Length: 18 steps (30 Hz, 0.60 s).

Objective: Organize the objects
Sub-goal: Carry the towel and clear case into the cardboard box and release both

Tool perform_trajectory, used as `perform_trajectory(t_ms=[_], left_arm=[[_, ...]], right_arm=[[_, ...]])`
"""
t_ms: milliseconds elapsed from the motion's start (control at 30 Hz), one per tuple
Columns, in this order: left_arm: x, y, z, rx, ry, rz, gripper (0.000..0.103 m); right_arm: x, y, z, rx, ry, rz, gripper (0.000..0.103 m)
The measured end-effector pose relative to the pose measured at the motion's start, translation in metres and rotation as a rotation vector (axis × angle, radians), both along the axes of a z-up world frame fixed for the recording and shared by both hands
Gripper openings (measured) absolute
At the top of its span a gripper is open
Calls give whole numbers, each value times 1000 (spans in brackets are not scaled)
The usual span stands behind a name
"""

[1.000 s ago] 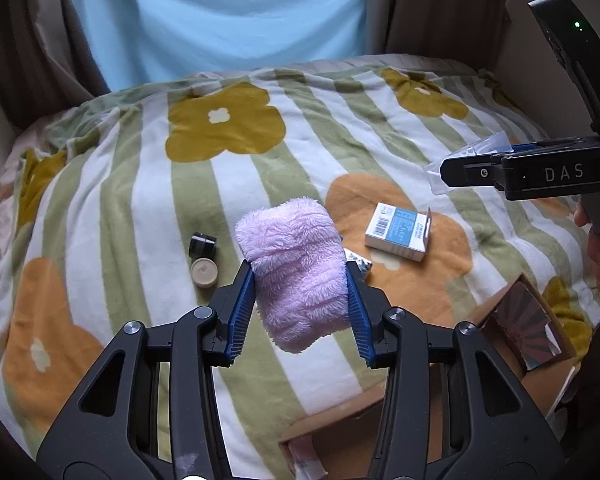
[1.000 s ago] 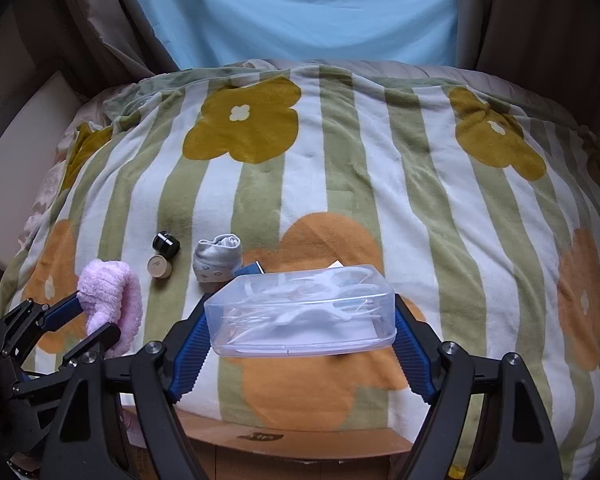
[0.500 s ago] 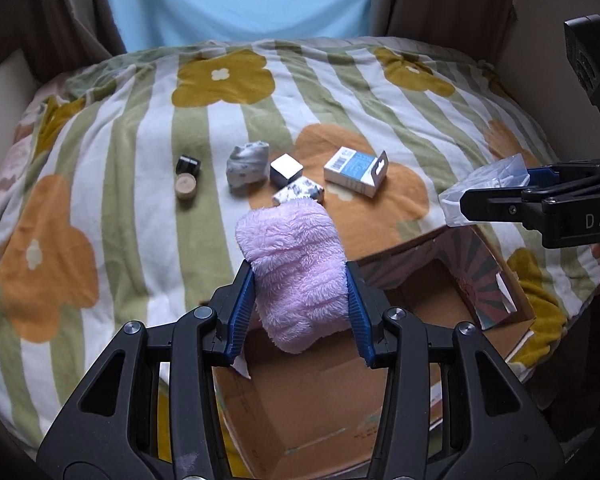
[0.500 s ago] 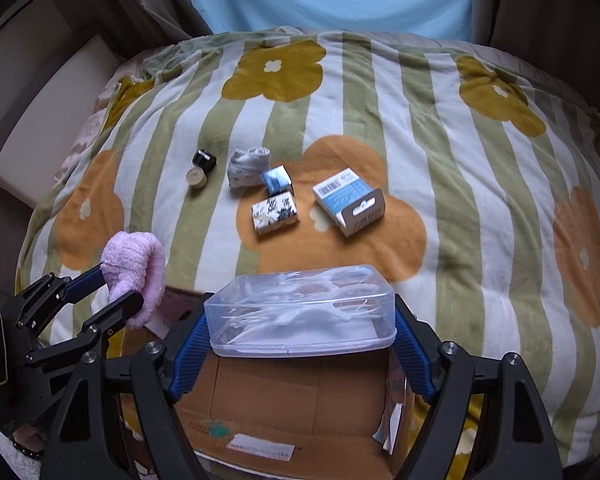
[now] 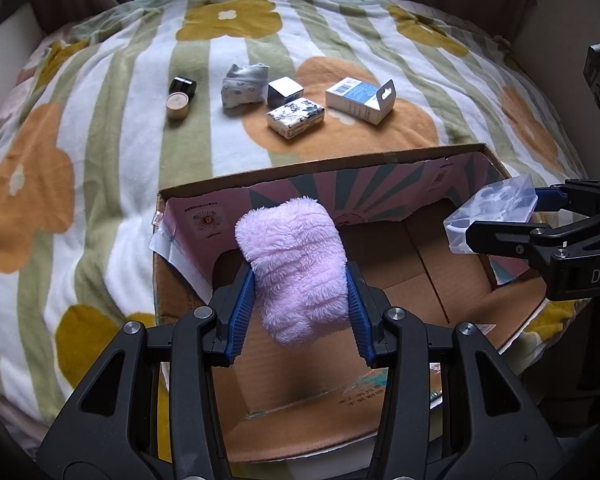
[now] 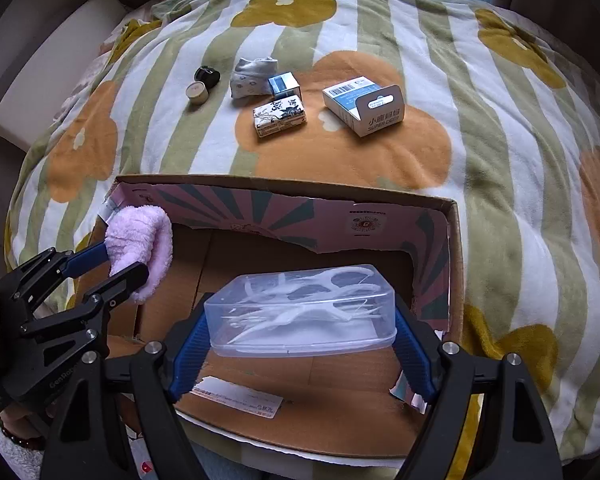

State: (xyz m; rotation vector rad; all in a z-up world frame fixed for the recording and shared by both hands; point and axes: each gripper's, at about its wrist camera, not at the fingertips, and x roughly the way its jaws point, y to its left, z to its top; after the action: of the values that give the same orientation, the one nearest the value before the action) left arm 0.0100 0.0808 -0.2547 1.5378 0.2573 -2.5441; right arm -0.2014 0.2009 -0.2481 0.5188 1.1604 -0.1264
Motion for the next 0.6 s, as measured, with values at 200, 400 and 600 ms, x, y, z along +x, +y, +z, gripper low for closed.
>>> perform_trajectory(t_ms=[200, 400, 600], left_arm=[[-4, 1, 2, -16, -1, -11, 40], [-7, -3, 5, -5, -28, -10, 85], [2, -10, 4, 47, -46, 27, 92]], right_arm=[[3, 0, -1, 24, -35, 15, 79], [11, -1, -13, 47, 28, 2, 80], [-7, -8, -23, 53, 37, -46, 90]])
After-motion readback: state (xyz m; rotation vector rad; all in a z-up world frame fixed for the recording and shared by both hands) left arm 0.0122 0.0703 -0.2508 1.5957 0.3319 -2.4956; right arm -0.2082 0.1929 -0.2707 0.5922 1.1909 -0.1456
